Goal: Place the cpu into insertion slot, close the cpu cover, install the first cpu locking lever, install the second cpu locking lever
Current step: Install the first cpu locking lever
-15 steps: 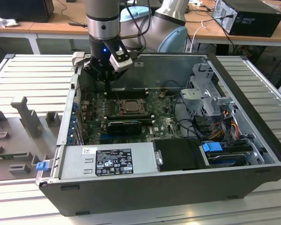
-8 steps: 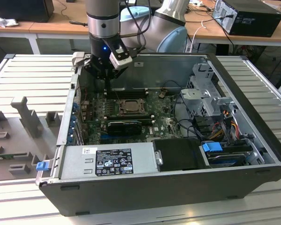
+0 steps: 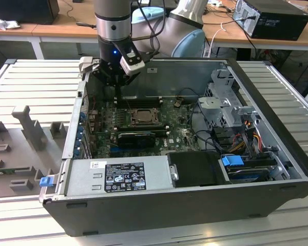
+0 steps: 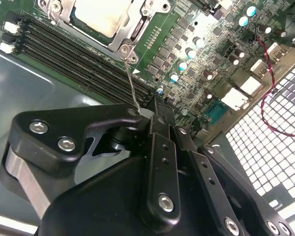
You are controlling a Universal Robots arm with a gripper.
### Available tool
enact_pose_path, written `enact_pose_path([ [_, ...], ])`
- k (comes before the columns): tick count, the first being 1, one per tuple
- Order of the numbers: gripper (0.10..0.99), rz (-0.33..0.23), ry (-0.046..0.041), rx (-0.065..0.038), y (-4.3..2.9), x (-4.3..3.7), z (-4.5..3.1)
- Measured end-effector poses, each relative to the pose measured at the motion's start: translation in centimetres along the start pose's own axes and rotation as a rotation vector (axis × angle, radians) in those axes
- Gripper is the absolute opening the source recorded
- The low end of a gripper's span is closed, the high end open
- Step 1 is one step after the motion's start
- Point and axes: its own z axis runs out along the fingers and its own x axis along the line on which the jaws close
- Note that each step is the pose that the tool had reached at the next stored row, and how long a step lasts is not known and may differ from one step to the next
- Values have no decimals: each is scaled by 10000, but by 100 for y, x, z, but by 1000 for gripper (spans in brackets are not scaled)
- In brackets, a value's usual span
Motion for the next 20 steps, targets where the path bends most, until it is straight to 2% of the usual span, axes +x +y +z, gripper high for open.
enact_pose_path([
  [5, 106, -2, -1, -1, 13, -1, 2],
  [9, 106, 5, 0, -1, 20, -47, 3],
  [11, 106, 10, 0, -1, 19, -108, 4],
  [13, 106, 37, -2, -2, 14, -232, 6],
  [20, 106, 82, -1, -1, 8, -415, 9],
])
